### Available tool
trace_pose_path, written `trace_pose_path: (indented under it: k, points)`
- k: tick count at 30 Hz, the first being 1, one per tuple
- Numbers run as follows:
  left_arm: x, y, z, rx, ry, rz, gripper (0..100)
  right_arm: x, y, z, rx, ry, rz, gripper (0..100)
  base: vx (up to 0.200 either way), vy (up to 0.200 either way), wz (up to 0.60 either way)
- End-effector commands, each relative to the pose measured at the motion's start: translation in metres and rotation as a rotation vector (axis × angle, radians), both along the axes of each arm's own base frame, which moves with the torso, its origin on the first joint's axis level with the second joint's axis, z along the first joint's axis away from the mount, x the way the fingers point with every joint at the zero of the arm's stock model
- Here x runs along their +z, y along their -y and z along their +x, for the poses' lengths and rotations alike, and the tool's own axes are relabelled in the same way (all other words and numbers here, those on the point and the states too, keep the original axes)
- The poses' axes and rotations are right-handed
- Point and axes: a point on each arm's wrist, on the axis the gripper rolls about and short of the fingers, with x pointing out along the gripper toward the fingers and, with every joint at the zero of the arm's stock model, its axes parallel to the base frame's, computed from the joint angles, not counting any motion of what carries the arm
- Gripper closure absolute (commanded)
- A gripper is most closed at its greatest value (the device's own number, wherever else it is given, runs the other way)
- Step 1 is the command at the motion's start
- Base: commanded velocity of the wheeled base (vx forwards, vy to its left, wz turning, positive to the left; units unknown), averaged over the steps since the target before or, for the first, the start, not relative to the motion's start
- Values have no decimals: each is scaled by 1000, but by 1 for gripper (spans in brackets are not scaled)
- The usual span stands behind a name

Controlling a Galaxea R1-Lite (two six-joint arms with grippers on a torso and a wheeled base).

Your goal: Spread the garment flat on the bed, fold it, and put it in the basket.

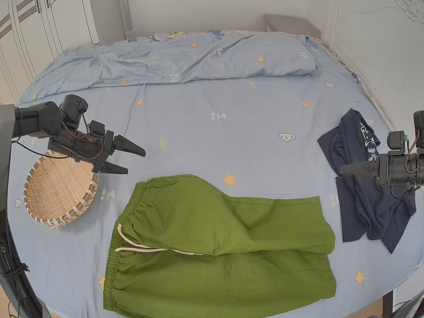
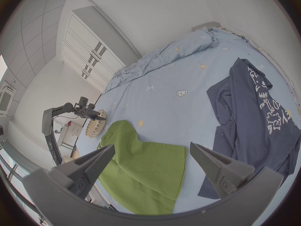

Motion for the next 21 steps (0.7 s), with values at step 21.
trace_pose_path:
  k: [21]
  points:
    - [-64, 5, 41, 28, -153, -18, 0, -7, -6, 4, 23, -26, -2, 0, 0, 0, 0]
